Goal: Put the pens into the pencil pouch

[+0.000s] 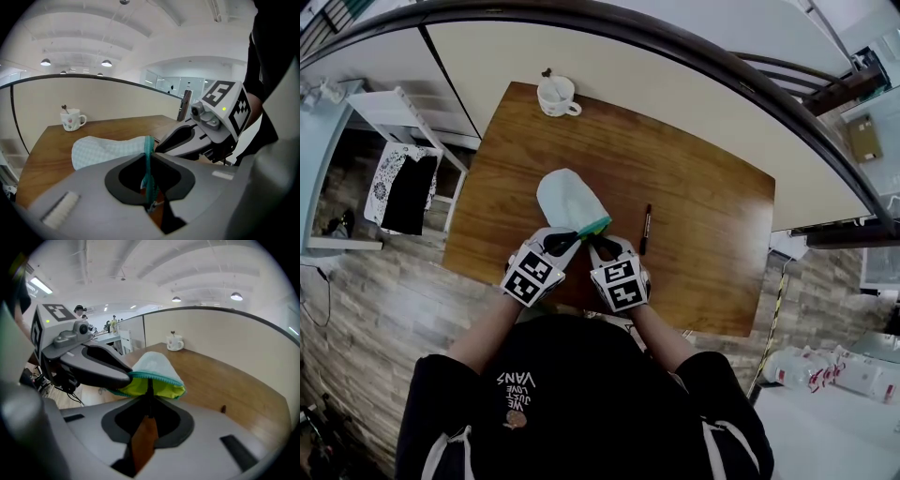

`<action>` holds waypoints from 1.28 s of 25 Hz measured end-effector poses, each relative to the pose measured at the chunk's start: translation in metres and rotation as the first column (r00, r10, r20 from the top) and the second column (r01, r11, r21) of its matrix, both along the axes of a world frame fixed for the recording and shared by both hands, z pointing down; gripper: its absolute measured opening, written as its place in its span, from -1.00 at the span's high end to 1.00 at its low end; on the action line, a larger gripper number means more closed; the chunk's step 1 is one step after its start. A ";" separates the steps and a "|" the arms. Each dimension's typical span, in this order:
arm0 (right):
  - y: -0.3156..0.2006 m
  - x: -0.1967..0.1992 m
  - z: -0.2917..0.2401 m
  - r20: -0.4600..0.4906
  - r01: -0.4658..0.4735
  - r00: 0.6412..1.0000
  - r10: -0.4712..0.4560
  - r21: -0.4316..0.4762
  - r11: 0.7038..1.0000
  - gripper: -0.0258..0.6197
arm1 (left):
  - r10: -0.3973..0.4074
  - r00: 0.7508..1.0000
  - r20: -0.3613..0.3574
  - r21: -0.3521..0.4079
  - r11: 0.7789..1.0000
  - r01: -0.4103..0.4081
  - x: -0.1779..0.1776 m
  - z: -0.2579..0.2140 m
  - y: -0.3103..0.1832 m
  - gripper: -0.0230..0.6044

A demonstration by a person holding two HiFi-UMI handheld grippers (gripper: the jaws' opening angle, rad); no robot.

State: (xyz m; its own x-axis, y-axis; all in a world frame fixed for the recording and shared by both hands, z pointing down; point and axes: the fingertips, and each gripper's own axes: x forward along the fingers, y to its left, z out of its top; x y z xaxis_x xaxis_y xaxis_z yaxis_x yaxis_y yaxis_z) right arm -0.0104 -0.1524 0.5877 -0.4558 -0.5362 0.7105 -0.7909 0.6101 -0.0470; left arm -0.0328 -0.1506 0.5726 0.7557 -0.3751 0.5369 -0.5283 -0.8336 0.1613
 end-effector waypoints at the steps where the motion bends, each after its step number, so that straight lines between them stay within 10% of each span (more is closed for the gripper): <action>1: -0.003 -0.001 -0.001 0.001 0.002 1.000 -0.002 0.002 1.000 0.71 | 0.010 1.000 -0.008 -0.002 1.000 -0.010 0.001 -0.001 0.002 0.79; 20: -0.022 -0.012 0.000 0.160 -0.052 0.986 0.053 -0.009 0.999 0.69 | -0.005 0.993 -0.116 -0.069 0.998 -0.003 -0.003 -0.001 -0.004 0.80; 32: 0.007 0.112 0.028 -0.003 -0.357 0.934 0.357 -0.004 0.934 0.69 | -0.077 0.991 -0.111 -0.095 0.993 0.066 0.001 0.002 -0.007 0.80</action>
State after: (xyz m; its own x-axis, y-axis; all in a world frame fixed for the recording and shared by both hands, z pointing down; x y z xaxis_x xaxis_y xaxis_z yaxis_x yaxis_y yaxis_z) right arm 0.1020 -0.1452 0.6157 -0.2334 -0.6600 0.7141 -0.9567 0.2871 -0.0473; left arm -0.0321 -0.1572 0.5749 0.7868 -0.3841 0.4831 -0.5600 -0.7734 0.2970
